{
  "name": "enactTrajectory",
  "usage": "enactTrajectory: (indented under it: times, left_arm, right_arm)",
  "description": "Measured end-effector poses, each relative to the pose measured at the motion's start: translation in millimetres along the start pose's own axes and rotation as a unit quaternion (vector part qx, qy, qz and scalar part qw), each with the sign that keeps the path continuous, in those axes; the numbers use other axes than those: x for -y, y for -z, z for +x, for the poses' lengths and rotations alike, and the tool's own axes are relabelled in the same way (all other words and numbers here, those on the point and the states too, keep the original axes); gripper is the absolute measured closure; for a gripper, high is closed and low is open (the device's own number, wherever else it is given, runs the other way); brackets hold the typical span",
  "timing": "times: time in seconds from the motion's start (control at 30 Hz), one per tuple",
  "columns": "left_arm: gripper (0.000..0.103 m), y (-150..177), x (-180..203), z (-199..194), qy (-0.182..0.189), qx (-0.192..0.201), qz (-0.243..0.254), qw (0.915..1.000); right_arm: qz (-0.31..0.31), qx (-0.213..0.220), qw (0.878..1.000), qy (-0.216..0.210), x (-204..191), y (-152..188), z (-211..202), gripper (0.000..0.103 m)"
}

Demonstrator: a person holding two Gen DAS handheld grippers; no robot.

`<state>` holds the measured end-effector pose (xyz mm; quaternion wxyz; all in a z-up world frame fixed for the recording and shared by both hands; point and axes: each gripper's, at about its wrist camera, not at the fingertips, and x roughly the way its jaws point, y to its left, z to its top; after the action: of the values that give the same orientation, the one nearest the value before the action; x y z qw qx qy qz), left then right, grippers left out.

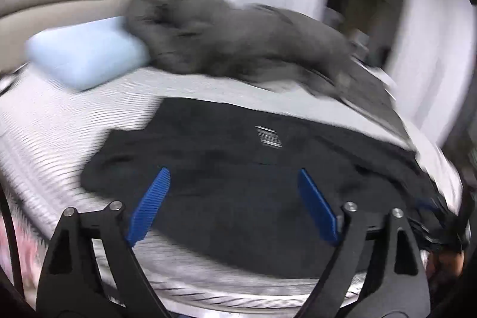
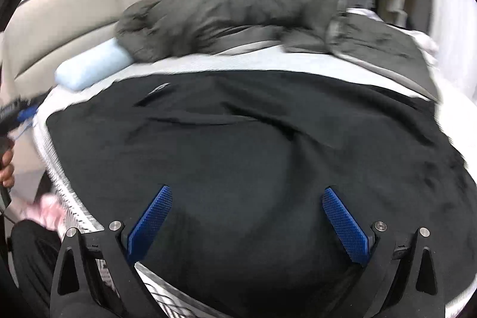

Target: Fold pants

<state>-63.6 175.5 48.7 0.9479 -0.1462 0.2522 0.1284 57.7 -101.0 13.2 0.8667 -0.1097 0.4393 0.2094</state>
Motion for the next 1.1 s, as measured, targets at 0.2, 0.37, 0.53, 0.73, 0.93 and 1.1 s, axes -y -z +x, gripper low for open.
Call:
enactTrajectory:
  times: [0.2,0.37,0.53,0.73,0.93,1.1]
  left_arm:
    - [0.014,34,89,88,0.082,-0.105,0.098,0.9862]
    - [0.015,49,83,110,0.051,-0.14,0.102,0.9835]
    - [0.015,49,81,121,0.03,-0.135,0.101,0.9852]
    - [0.014,43,89,105,0.059,-0.101,0.096,0.9884]
    - [0.01,35,164,118,0.121,-0.089,0.166,0.9746]
    - [0.017,49,185,164,0.12,-0.174,0.187,0.9594]
  right_arm:
    - [-0.054,-0.08,0.995,-0.038,-15,14,40,0.008]
    - [-0.046,-0.066,0.994,0.075,54,45,-8,0.009]
    - [0.072,-0.073,0.972,0.212,172,87,-70,0.007]
    - [0.111,-0.032,0.967,0.226,177,70,-104,0.006]
    - [0.05,-0.019,0.996,0.07,94,11,-55,0.001]
    - [-0.006,-0.094,0.994,0.061,72,-5,18,0.002]
